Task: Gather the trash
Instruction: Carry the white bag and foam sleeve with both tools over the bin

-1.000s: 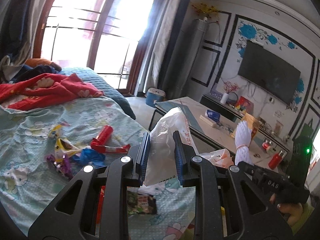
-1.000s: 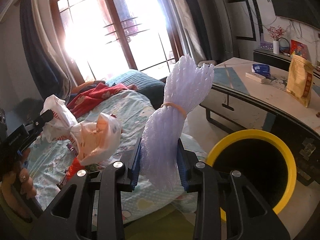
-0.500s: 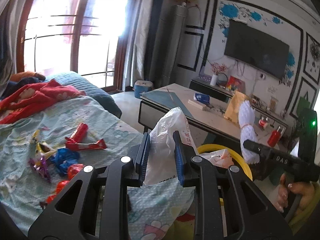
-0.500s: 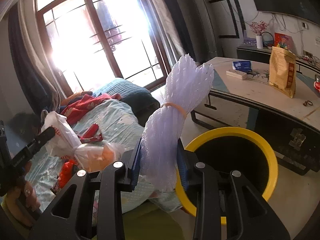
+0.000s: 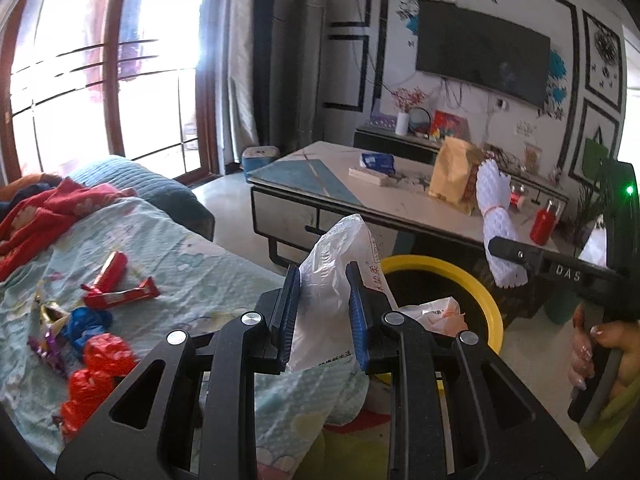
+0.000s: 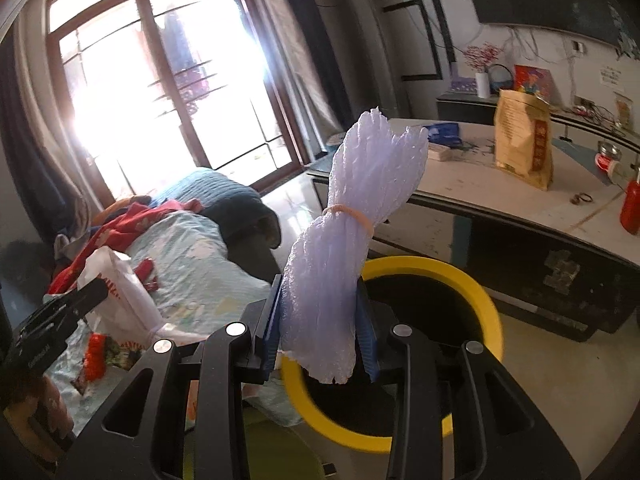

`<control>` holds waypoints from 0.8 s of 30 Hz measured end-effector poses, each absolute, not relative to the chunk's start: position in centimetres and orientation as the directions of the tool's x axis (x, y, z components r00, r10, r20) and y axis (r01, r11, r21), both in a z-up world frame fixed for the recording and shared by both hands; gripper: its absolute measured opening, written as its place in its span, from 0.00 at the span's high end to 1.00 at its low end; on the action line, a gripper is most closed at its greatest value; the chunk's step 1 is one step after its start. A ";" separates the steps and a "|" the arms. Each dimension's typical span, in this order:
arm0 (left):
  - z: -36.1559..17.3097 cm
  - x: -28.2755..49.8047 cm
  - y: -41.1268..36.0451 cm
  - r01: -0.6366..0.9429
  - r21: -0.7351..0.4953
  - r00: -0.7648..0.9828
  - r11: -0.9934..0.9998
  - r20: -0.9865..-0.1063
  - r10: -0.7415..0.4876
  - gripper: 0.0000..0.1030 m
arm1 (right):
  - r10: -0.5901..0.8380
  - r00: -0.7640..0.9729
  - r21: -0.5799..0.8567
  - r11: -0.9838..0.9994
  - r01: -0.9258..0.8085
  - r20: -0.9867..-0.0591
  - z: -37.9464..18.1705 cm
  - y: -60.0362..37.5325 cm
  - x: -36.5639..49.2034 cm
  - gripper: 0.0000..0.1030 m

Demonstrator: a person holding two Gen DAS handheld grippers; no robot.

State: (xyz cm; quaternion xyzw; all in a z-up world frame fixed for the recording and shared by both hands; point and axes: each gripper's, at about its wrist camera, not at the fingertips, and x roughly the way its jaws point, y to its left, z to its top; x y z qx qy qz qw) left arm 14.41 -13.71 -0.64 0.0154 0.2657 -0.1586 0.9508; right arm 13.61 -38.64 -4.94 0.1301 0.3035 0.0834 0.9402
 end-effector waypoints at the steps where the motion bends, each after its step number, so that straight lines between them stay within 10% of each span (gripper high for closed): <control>1: -0.8 14.6 -14.1 0.316 -0.048 0.806 0.948 -0.514 -0.294 0.83 | 0.228 0.800 0.295 0.953 -0.067 -0.554 -5.1 -39.0 13.7 0.69; 24: -7.0 19.3 -21.9 0.449 0.010 0.699 0.894 -0.627 -0.344 0.82 | 0.296 0.691 0.388 0.921 -0.025 -0.660 -10.7 -42.1 15.8 0.68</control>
